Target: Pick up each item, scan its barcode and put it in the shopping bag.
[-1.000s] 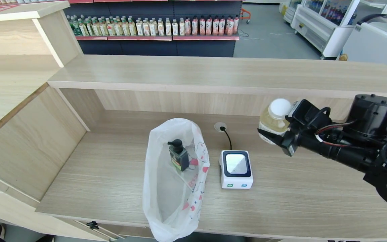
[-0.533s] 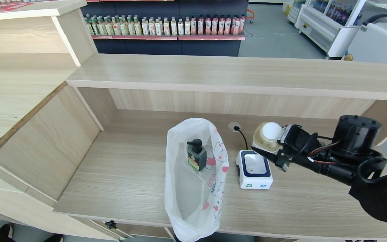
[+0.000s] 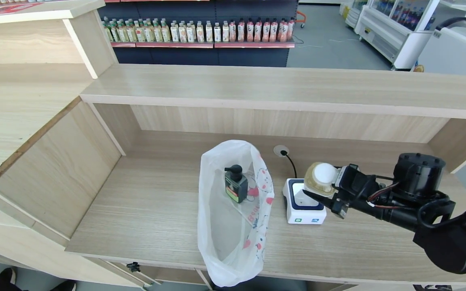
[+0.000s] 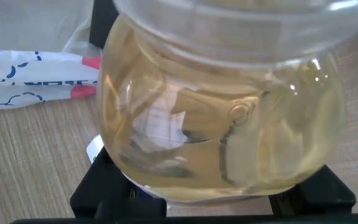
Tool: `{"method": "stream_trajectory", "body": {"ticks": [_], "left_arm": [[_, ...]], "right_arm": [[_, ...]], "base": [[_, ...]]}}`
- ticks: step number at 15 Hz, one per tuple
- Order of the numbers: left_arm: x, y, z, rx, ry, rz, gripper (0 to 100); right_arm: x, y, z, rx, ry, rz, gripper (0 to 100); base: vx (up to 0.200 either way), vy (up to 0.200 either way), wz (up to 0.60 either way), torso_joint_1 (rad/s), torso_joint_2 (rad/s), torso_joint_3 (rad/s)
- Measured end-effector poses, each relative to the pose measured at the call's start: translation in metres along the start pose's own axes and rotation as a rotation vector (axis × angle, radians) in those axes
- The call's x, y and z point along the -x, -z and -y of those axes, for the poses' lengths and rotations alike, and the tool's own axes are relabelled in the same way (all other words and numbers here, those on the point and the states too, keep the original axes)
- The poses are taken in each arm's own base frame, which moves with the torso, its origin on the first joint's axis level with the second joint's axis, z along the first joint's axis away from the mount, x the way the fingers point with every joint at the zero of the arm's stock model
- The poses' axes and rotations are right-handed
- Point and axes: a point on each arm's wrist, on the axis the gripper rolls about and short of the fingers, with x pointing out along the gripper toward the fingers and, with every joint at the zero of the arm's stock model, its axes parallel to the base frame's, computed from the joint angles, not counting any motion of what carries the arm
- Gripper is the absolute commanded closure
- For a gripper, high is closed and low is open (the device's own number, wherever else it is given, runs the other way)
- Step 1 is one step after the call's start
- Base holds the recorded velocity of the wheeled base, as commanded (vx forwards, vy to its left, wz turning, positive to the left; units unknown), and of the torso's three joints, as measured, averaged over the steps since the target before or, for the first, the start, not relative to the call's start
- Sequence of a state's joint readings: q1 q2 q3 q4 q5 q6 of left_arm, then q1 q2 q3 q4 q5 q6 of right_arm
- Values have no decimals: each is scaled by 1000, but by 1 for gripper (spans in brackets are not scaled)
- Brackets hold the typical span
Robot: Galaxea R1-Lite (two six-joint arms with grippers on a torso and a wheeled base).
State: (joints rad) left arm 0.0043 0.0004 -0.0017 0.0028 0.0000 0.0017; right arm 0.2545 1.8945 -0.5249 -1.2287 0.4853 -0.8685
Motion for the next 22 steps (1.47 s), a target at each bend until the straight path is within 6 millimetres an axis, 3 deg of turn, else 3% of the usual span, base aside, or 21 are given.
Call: {"method": "stream_trajectory", "body": {"ticks": [9,22], "left_arm": [[0,0,0,0,0,0,0],[0,0,0,0,0,0,0]], "right_arm": [[-16,27,11,46,-16,11,100],[-38,44,8,73,-48,116,100]], "base": [[0,0,0,0,0,0],[0,0,0,0,0,0]]}}
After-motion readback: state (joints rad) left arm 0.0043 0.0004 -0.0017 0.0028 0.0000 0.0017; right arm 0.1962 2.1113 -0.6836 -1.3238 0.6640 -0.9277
